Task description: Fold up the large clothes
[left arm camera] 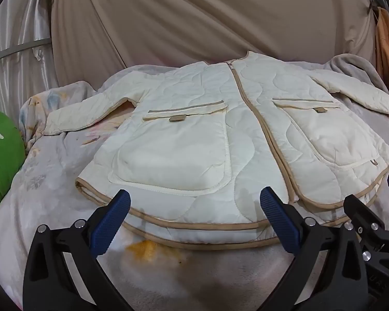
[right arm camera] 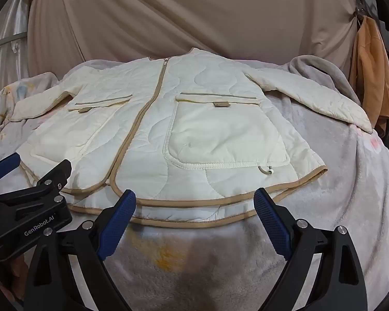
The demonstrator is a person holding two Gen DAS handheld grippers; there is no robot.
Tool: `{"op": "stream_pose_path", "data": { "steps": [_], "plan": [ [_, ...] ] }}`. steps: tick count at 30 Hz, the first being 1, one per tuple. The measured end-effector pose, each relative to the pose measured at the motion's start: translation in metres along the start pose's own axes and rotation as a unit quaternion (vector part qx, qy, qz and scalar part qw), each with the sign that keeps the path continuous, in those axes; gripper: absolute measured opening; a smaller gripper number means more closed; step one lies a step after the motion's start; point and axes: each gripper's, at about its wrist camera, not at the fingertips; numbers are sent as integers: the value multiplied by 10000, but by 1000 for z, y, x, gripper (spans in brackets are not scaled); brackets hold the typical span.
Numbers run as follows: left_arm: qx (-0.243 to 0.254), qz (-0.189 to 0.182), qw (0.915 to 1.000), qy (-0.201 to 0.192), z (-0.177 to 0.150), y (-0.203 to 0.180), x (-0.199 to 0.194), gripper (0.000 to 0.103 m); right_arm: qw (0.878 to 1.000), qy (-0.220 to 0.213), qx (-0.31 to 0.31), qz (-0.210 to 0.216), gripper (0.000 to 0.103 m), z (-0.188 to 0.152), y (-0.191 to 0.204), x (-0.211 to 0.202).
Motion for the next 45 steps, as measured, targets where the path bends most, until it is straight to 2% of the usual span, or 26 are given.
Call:
{"op": "stream_pose_path", "data": {
  "steps": [4, 10, 17, 45],
  "plan": [
    [-60, -2, 10000, 46, 0, 3, 0, 98, 10000, -32, 2, -6, 90, -1, 0, -1],
    [195, -1, 9998, -36, -5, -2, 1, 98, 10000, -35, -15, -10, 90, -3, -1, -2],
    [246, 34, 9997, -52, -4, -7, -1, 98, 10000, -22, -46, -26, 90, 0, -1, -2],
    [219, 31, 9997, -34, -3, -8, -1, 98, 10000, -45, -51, -61, 90, -1, 1, -2]
  ]
}}
Point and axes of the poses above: each gripper's, at about its wrist camera, not at the fingertips, and x roughly the way its jaws point, y to its left, z to its top, and after that the axes turned 12 degrees about -x, right-handed
